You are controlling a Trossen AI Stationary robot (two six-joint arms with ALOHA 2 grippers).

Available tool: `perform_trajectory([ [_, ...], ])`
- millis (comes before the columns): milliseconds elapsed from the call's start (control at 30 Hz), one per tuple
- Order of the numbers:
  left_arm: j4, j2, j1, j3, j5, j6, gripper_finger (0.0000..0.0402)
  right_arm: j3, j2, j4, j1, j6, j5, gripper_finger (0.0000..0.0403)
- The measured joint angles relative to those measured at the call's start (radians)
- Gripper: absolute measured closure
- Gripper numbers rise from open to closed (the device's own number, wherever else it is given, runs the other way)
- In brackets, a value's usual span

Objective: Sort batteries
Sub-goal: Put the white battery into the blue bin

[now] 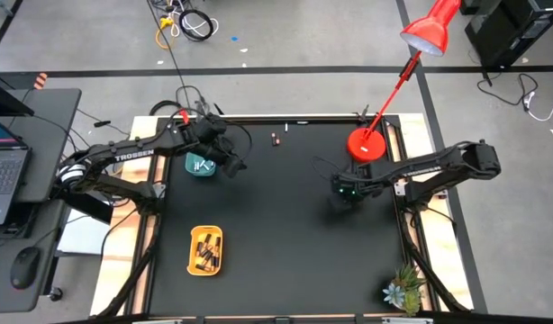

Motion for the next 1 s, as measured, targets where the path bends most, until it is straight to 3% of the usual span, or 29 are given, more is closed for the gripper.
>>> perform_trajectory([
  [333, -0.004, 0.000, 0.000, 0.000, 0.000, 0.031, 0.0239, -0.025, -0.015, 0.121, 0.048, 0.090, 0.032, 0.0254],
  [567, 0.019, 0.000, 0.000, 0.000, 0.000, 0.033, 0.0239, -0.025, 0.012, 0.195, -0.024, 0.089, 0.097, 0.0254],
  [1000, 0.018, 0.000, 0.000, 0.000, -0.001, 0.028, 0.0239, 0.084, 0.262, 0.284, -0.099, -0.058, 0.032, 0.0255],
])
